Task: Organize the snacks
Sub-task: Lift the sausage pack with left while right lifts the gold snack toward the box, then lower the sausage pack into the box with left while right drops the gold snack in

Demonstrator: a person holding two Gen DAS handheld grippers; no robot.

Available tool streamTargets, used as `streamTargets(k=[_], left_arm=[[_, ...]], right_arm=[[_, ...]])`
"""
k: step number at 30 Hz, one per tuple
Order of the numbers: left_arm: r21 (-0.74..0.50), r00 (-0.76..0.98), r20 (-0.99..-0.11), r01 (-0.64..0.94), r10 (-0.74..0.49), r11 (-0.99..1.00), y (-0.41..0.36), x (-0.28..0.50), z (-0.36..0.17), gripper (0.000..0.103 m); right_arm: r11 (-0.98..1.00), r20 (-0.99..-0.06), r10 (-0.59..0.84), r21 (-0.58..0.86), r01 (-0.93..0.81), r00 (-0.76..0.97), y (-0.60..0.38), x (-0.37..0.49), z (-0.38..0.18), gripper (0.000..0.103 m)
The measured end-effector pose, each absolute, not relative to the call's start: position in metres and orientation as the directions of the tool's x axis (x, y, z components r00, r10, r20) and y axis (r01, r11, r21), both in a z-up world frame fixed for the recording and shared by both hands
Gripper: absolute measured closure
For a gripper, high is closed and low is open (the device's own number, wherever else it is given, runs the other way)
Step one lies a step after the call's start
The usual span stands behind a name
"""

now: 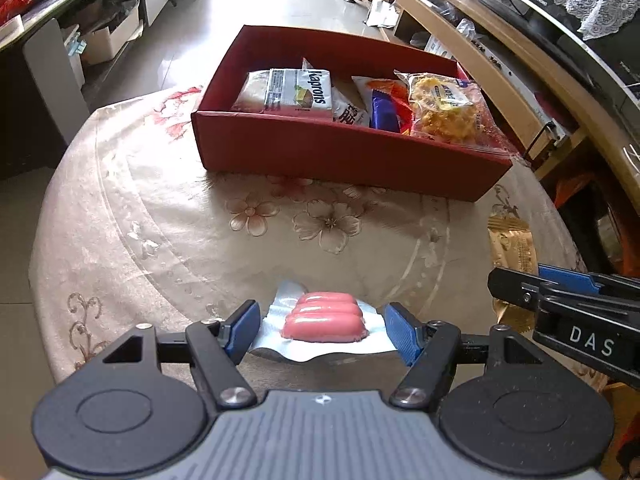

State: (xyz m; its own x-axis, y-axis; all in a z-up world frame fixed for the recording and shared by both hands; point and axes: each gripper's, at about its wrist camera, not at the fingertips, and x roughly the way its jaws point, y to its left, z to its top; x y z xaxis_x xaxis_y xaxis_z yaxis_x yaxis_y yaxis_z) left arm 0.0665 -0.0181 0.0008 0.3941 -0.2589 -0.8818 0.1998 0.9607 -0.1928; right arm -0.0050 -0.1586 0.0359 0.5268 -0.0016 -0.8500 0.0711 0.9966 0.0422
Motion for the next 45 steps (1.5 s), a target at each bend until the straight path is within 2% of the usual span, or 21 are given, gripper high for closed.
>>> streamTargets(k=[5,17,32,45], left_arm=[[-0.247,0.37,-0.88,0.174,-0.296,0.953,-0.012,0.071,0.002,0.036],[-0.323,0.442,-0.826,0.139,-0.35,0.936,0.004,0.086,0.037,0.036],[-0.365,0.525,-0.756,0.156,-0.39,0.918,-0.013,0.141,0.077,0.036],[-0.317,0.557,-0.759,0.135,-0.337,0.939,-0.035,0.216,0.051,0.036]], right_arm=[[0.996,-0.848,-0.001,0.046,0.077,0.53,-0.161,-0.006,0.038,0.057],[0.993,-0.82,0.015,0.08,0.089,0.572,-0.164,0.0,0.053,0.057],[0.977,-0.749,0.076,0.186,0.1,0.658,-0.169,0.047,0.083,0.057],[0.962,-0.732,0.097,0.243,0.126,0.674,-0.184,0.114,0.063,0.057]])
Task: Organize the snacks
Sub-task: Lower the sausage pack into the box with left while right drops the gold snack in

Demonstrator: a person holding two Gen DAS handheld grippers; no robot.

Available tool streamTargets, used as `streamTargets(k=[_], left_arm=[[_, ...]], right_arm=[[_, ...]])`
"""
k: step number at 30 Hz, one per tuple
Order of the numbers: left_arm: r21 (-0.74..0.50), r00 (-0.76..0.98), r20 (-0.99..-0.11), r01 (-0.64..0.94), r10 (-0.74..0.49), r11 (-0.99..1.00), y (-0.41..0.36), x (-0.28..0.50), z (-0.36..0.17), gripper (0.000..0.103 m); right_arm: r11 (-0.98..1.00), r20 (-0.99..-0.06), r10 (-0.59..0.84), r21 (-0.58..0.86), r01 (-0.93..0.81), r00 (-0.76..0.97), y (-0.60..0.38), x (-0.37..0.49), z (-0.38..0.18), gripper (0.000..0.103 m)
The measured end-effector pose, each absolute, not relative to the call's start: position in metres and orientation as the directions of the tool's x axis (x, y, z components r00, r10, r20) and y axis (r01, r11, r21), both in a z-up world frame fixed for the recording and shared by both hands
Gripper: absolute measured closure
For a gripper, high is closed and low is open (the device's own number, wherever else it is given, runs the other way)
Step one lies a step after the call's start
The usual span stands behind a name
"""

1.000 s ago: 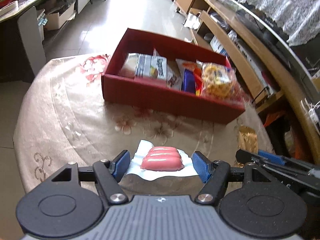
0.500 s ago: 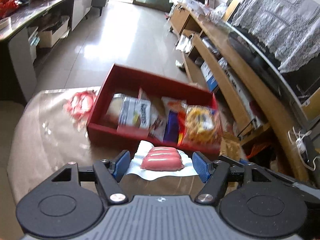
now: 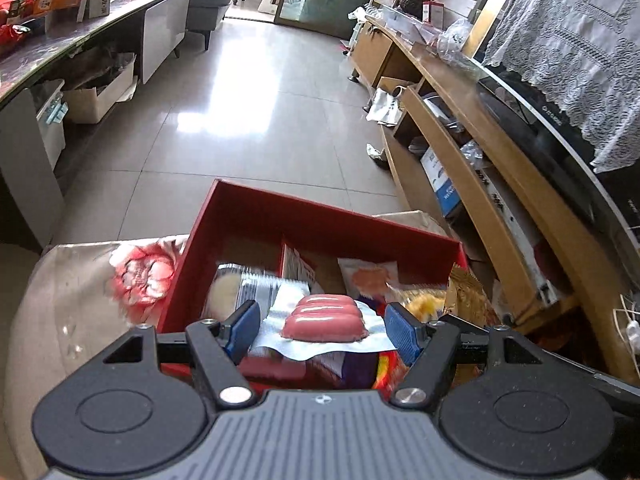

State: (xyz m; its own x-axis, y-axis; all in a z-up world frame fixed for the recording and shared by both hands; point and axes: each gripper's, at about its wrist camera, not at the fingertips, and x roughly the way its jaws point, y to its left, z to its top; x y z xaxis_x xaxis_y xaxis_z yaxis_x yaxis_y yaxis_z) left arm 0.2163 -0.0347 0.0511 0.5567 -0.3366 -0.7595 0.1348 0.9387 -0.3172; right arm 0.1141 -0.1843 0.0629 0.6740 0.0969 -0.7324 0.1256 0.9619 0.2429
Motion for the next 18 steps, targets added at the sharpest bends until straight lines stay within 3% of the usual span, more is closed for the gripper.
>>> streamTargets(k=[10,18], left_arm=[[-0.291,0.546,-0.781,0.114,-0.304,0.95,-0.039,0.244,0.02,0.036],[-0.295,0.542,-0.786,0.095,-0.298,0.951,-0.032,0.245,0.019,0.035]], right_arm=[[0.968,-0.738,0.051,0.204,0.149,0.673,-0.182,0.144,0.038,0.057],[0.977,-0.738,0.019,0.157,0.145,0.674,-0.175,0.146,0.037,0.044]])
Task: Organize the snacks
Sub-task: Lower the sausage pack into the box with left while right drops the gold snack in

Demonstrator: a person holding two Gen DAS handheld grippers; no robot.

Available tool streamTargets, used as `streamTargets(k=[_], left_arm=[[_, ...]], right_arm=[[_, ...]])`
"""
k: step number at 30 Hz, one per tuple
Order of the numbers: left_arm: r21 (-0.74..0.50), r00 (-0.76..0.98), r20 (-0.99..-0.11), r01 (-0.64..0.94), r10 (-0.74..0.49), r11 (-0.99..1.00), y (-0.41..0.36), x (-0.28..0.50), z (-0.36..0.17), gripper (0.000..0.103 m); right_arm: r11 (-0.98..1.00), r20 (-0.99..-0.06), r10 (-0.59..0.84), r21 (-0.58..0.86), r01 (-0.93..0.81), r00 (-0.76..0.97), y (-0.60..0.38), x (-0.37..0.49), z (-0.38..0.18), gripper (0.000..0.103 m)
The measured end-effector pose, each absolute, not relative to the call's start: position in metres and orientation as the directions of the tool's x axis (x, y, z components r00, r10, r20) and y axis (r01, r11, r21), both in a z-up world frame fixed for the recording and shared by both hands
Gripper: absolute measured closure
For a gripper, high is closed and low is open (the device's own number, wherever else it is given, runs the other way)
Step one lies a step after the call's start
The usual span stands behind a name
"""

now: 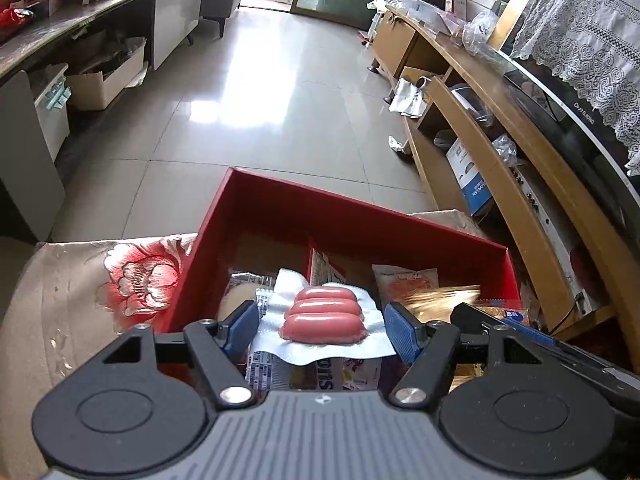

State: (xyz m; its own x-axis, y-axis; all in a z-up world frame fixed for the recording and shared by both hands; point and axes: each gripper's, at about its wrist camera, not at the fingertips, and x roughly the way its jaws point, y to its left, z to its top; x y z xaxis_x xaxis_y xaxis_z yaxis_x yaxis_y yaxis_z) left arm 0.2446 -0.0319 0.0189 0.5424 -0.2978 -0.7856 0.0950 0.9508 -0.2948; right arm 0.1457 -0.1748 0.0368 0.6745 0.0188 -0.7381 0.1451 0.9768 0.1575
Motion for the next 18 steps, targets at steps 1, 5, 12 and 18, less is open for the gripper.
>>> streamTargets(k=[1,5,12,18], left_arm=[[-0.29,0.547,-0.784,0.097,-0.294,0.952,-0.032,0.244,0.02,0.034],[-0.285,0.55,-0.782,0.103,-0.293,0.953,-0.035,0.242,0.023,0.034],[-0.284,0.553,-0.782,0.096,-0.288,0.954,-0.036,0.235,0.028,0.032],[-0.208,0.556,-0.799,0.105,-0.23,0.973,-0.036,0.219,0.031,0.032]], right_arm=[[0.978,-0.737,0.01,0.15,0.148,0.676,-0.175,0.147,0.037,0.043],[0.977,-0.734,-0.005,0.14,0.159,0.679,-0.178,0.145,0.04,0.039],[0.979,-0.734,-0.02,0.124,0.163,0.679,-0.18,0.14,0.044,0.037],[0.973,-0.728,-0.046,0.121,0.194,0.684,-0.181,0.133,0.054,0.034]])
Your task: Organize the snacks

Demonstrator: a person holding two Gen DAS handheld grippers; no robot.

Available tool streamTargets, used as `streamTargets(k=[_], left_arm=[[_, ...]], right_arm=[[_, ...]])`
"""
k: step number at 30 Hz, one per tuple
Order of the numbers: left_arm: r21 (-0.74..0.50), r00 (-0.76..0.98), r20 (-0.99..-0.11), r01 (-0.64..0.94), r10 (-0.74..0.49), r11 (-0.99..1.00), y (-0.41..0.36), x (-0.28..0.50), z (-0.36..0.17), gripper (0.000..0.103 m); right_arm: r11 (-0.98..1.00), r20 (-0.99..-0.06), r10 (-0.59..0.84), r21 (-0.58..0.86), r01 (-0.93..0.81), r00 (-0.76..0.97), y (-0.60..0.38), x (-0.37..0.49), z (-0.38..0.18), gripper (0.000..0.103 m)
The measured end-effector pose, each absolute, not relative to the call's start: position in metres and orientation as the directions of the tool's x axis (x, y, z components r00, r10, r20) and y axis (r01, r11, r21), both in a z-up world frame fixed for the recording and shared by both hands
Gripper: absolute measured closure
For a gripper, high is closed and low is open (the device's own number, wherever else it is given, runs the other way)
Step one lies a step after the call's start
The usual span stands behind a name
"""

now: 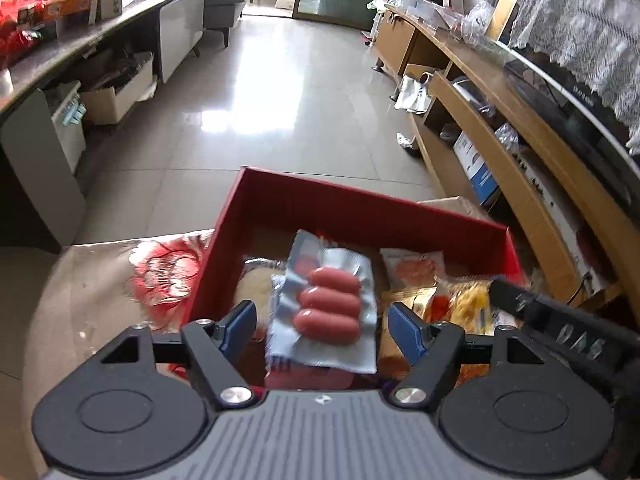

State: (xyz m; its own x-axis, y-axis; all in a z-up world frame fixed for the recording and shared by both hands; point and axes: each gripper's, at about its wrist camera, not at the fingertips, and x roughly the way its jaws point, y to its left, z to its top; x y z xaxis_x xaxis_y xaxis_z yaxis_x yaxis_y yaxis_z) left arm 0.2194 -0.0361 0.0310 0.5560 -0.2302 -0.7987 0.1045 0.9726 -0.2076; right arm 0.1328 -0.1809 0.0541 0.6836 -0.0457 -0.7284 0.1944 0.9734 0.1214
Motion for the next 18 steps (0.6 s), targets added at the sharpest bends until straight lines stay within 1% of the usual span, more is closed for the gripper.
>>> streamTargets(k=[4,12,18], left_arm=[[-0.208,0.561,-0.797,0.094,-0.225,0.974,-0.028,0.206,0.035,0.032],[-0.231,0.566,-0.79,0.084,-0.237,0.969,-0.014,0.173,0.045,0.031],[-0.197,0.573,-0.792,0.09,-0.213,0.976,-0.007,0.145,0.046,0.031]], right_arm=[[0.972,-0.73,-0.064,0.108,0.207,0.68,-0.179,0.124,0.061,0.033],[0.981,-0.737,-0.105,0.035,0.192,0.668,-0.162,0.094,0.074,0.029],[0.981,-0.74,-0.121,0.01,0.191,0.662,-0.151,0.065,0.079,0.025]])
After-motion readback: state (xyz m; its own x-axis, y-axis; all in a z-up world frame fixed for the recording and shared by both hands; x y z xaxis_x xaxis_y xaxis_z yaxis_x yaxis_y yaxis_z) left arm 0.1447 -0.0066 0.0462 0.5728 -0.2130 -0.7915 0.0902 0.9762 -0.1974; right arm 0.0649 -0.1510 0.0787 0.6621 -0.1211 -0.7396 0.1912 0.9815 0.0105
